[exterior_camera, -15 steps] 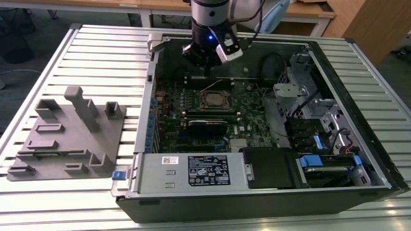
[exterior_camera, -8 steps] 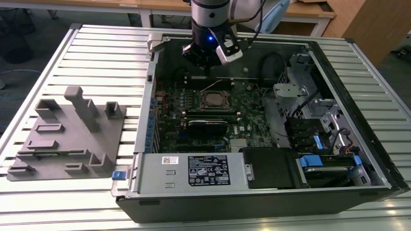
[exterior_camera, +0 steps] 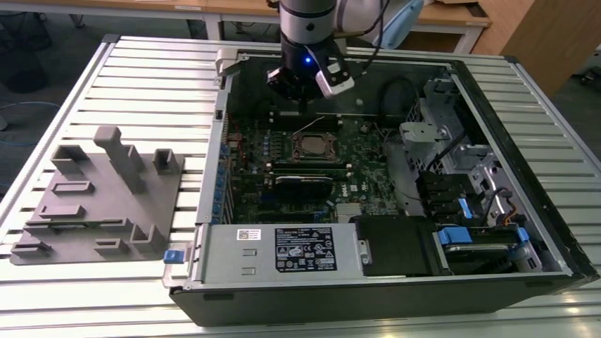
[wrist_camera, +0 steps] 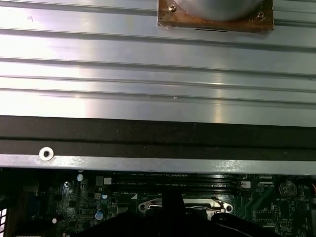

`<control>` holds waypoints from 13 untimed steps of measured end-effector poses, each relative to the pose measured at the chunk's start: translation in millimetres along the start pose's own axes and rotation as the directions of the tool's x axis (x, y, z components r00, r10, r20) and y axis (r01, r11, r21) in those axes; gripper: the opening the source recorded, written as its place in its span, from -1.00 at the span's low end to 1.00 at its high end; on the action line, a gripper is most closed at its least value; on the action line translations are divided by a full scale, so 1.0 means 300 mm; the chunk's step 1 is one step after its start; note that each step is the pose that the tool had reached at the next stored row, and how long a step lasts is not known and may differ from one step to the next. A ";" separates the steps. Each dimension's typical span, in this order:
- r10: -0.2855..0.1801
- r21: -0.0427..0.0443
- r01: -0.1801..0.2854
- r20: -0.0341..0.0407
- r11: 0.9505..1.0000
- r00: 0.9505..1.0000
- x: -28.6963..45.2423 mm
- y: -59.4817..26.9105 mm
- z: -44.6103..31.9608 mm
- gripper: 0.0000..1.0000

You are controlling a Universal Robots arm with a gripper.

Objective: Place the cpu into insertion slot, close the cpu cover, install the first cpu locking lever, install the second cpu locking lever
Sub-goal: 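Install the first cpu locking lever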

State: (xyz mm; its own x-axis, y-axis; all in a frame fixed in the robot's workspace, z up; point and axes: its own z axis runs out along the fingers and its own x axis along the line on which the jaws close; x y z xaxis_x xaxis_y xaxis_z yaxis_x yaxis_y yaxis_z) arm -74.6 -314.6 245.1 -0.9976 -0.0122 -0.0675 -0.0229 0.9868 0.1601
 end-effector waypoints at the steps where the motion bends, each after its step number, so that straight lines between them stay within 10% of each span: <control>1: 0.000 0.000 0.000 0.000 1.000 1.000 0.000 -0.001 0.005 -0.79; 13: 0.000 0.000 0.000 0.000 1.000 1.000 -0.025 -0.004 0.024 -0.79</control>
State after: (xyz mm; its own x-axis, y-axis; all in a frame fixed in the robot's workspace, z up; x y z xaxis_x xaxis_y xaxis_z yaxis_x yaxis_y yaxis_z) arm -66.7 -314.6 238.3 -0.9976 -0.0122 -0.0675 -0.0229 0.9868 0.1601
